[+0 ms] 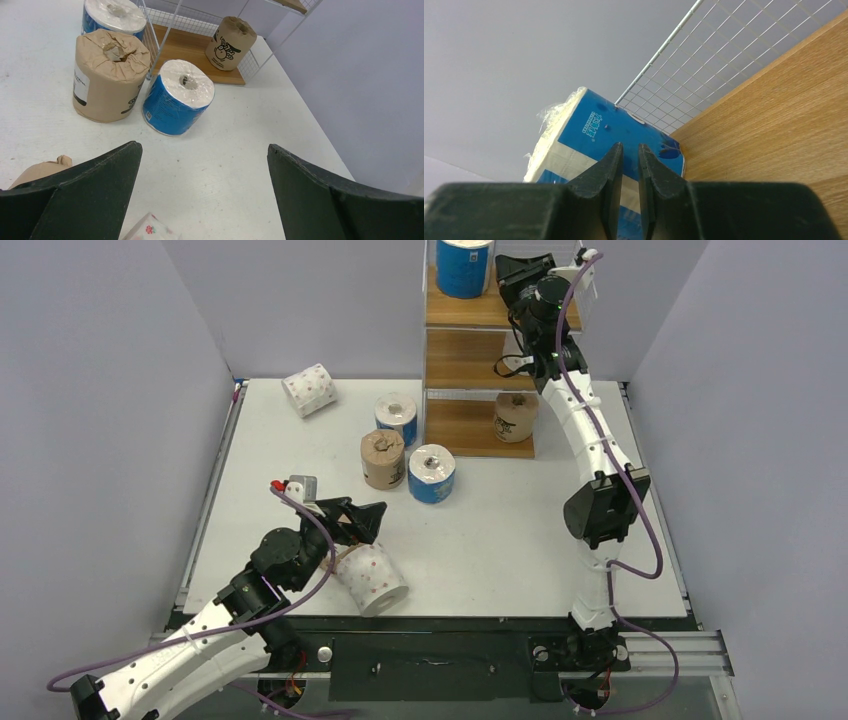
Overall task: Place and organize the paper towels onto the shelf
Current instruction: Place the paper towel on the shelf.
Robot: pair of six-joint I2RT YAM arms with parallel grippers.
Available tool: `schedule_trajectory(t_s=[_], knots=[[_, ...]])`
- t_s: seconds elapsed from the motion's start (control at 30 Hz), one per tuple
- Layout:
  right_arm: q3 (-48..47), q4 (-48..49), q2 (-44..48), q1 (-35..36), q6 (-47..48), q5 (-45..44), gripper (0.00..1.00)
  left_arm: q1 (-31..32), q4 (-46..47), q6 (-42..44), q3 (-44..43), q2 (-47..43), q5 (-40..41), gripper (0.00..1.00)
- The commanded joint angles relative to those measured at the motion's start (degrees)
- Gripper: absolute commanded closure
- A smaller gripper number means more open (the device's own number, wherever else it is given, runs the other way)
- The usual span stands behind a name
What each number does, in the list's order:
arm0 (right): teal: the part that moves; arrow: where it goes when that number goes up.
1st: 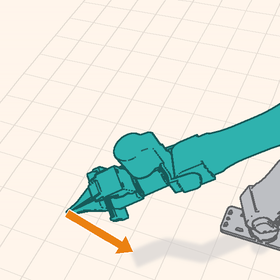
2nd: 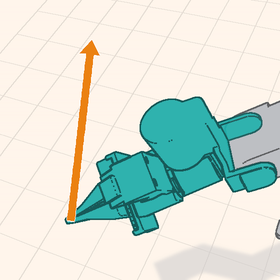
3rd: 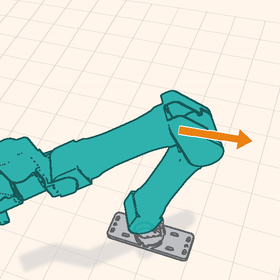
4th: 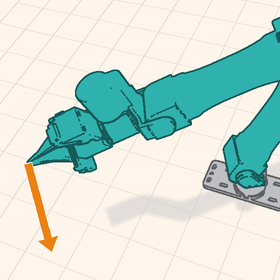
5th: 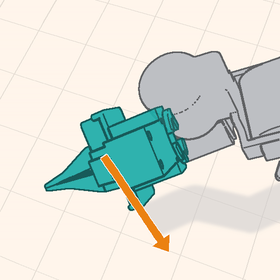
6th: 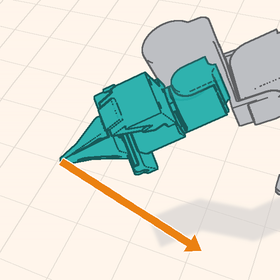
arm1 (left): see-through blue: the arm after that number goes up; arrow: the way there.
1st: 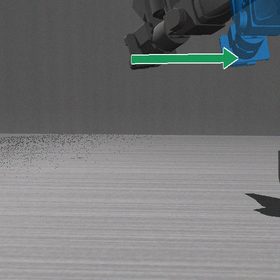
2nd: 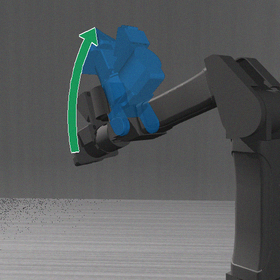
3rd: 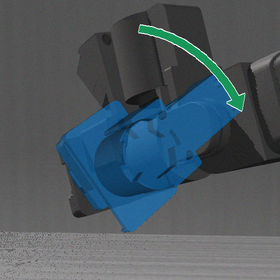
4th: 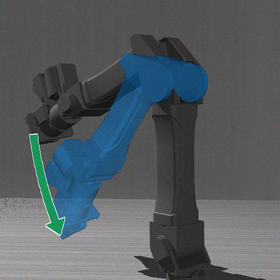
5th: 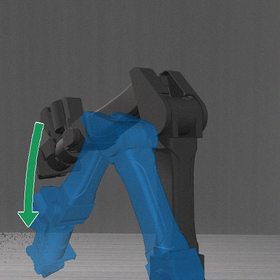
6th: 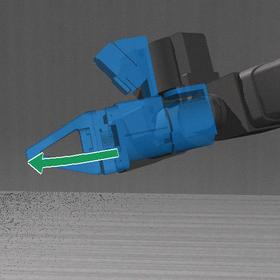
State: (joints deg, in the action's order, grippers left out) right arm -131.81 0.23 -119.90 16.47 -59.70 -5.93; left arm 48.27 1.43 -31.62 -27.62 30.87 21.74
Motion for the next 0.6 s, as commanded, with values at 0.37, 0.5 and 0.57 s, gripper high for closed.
schedule_trajectory(t_s=[0.37, 0.5, 0.57], knots=[[-4.8, 1.54, -3.55, 1.5, -2.38, 5.44, 0.85, -0.28, 2.26, 0.67, -0.78, 0.35, 0.1, 0.04], [-4.71, 1.31, -3.46, 1.91, -2.31, 5.43, 0.85, -0.28, 2.27, 0.3, -0.54, 0.26, 0.0, 0.04], [-4.55, 1.22, -3.41, 2.18, -2.09, 5.48, 0.85, -0.28, 2.31, 0.13, -0.43, 0.19, -0.1, 0.04]])
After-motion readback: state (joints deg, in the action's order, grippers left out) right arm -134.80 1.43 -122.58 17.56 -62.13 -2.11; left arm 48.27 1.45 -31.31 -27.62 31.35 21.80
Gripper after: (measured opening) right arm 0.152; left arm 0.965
